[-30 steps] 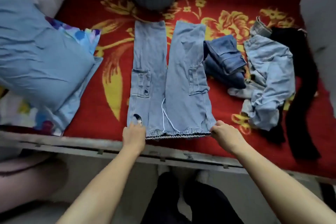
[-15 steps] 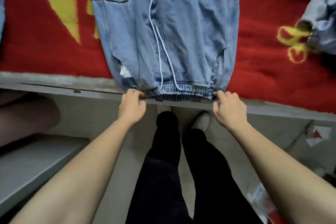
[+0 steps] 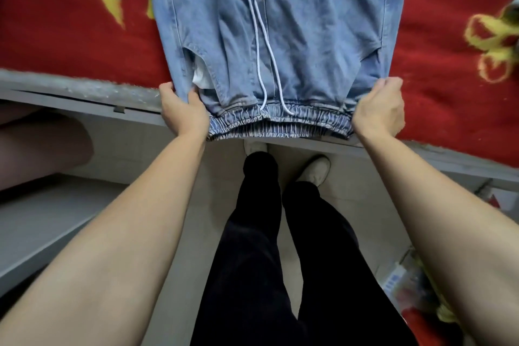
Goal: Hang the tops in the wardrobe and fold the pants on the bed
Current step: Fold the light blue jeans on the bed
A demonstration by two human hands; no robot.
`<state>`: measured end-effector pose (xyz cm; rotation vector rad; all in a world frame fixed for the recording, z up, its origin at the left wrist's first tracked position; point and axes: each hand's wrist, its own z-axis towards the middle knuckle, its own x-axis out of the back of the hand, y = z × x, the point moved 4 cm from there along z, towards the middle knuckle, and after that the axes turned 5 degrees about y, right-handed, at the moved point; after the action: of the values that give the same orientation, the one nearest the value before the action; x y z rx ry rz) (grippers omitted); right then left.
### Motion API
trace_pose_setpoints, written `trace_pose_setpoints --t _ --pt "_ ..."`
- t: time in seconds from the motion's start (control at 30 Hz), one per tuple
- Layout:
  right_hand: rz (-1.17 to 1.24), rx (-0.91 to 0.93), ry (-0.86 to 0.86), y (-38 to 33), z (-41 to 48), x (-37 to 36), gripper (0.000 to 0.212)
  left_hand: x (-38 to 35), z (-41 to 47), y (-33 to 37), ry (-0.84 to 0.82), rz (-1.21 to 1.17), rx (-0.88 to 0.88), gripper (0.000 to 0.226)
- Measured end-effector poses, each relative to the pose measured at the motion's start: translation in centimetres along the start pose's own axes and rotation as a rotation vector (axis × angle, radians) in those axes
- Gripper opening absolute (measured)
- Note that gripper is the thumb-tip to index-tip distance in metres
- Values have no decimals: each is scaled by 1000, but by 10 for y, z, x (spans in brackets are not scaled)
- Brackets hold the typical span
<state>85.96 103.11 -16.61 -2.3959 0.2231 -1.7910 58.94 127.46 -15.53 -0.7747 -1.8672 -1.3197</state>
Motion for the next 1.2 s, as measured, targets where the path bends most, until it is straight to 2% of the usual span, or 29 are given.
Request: trace_pose_setpoints --t 0.1,0.17,0.23,0.27,0.33,0.37,0.43,0.47,0.5,0.57,0.63,0.77,0.83,0.9,0.97,1.03,1.07,1.2 --pt "-51 -203 -55 34 -1 2 38 6 -2 -14 -27 67 38 18" --pt "-98 -232 -148 42 1 1 37 4 -2 -16 -76 116 97 24" --pt "-82 -186 -116 36 6 4 31 1 -7 -7 -41 183 131 51" --pt "-45 -130 -60 31 8 7 31 1 -12 2 28 247 75 64" --pt "28 51 70 18 6 14 44 -2 -33 28 130 299 -196 71" --pt "41 174 123 13 5 17 49 -8 -47 42 102 280 -378 67" --pt "-5 447 162 4 2 19 54 -31 -81 65 -97 243 -731 54" --pt "-43 578 129 2 2 17 55 -43 -98 71 -226 255 -877 52" --pt "-86 690 67 2 3 13 56 -53 -113 72 -355 297 -979 51" --pt "-174 792 -72 10 9 6 57 -70 -138 64 -580 447 -1016 45" --pt "-195 733 -118 15 14 6 54 -77 -153 54 -648 566 -942 38" --pt "-32 468 -123 -6 36 11 39 -77 -165 64 -539 711 -907 33" --pt "141 303 -86 -12 58 16 33 -74 -176 81 -412 616 -925 28" --pt "310 232 7 -16 78 24 32 -75 -196 96 -338 400 -1013 22" --pt "334 258 26 -19 99 27 38 -89 -217 98 -465 364 -1039 35" --pt "240 291 -79 -17 118 23 42 -109 -233 88 -693 543 -951 51" --pt "181 298 -132 -15 128 21 40 -117 -236 83 -738 618 -920 54" --pt "121 215 -190 -22 155 21 29 -137 -235 85 -643 621 -859 40"
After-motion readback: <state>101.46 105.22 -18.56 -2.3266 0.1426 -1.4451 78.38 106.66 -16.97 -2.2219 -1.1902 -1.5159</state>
